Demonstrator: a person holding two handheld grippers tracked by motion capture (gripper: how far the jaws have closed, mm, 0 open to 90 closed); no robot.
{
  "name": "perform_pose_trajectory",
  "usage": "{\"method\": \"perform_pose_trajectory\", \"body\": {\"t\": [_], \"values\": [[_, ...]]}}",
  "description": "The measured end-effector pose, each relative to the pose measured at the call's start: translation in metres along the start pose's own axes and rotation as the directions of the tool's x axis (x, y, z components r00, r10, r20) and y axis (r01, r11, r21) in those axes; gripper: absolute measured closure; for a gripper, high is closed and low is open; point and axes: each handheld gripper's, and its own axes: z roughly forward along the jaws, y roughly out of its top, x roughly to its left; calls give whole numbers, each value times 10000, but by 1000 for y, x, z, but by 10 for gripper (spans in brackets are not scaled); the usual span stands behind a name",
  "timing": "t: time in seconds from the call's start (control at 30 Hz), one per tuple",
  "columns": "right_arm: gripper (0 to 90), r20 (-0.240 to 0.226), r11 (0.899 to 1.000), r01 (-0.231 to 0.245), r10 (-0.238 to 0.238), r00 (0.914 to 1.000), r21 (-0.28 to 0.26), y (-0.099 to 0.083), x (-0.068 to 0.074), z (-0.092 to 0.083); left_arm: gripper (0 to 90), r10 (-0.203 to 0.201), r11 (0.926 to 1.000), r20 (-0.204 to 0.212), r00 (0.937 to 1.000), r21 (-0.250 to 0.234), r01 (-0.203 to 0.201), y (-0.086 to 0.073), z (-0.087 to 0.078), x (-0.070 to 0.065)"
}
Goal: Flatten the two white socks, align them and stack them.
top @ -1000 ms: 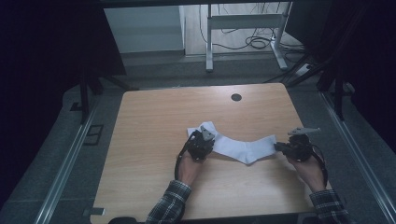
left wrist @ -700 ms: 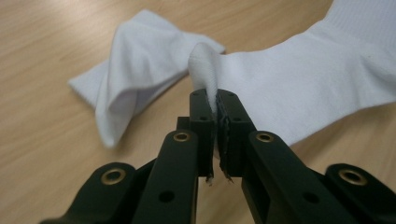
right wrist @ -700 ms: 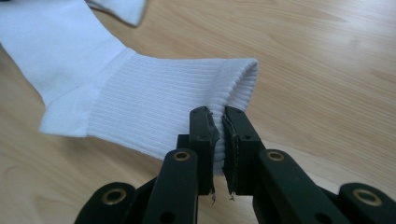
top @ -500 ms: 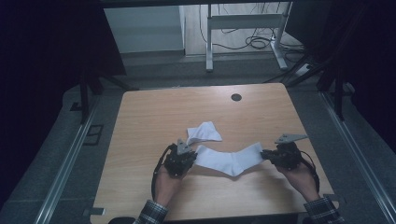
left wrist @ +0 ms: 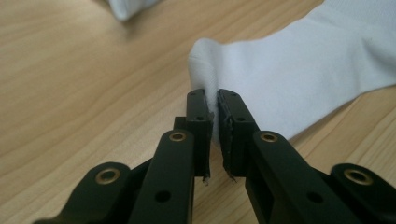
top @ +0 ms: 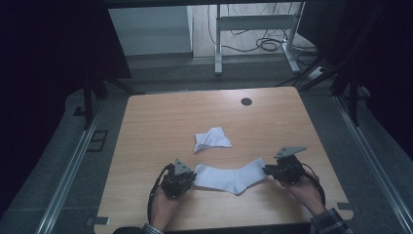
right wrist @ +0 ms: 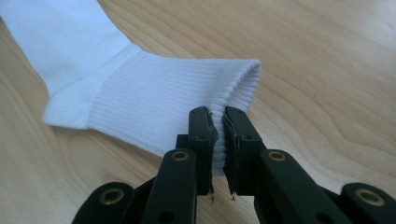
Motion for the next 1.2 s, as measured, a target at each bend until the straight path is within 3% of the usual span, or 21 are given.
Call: {"method": "perform_pose_trajectory", "body": {"t": [0.1,0.2,0.23,0.37,0.4,0.67,0.8,0.83,1.03,1.2], "values": [[789,184,9995,-54,49,9998,308,-6,-5,6,693,15,10000,-225,9997,66,-14,-1,5,-1],[770,233,9998,-87,83,9997,169,-7,-6,6,620,-90,9998,-257,9996,-160,86,0,1,1],[733,298,9998,-161,165,9994,-141,-6,-7,1,611,-229,9990,-226,9995,-400,220,2,-3,4],[709,323,9989,-216,229,9992,-409,-4,-10,-3,567,-337,9974,-278,9990,-652,318,3,-6,10],[694,375,9991,-268,280,9989,-321,-6,-11,-3,515,-336,9969,-336,9989,-717,311,3,-6,12],[657,447,9991,-265,280,9986,-329,-7,-15,0,431,-432,9968,-630,9971,-699,387,-1,-6,28],[632,480,9989,-377,391,9981,-290,-8,-18,1,442,-480,9958,-572,9972,-807,433,5,-4,32],[614,536,9983,-439,459,9975,-377,-9,-20,0,471,-486,9955,-375,9981,-838,453,9,-3,34],[575,966,9970,-617,660,9931,-469,-14,-33,-4,575,-641,9926,-185,9978,-1040,619,27,-3,46],[558,1315,9981,-559,591,9896,-273,-19,-42,-3,657,-625,9926,-309,9976,-1060,589,41,5,52]]}}
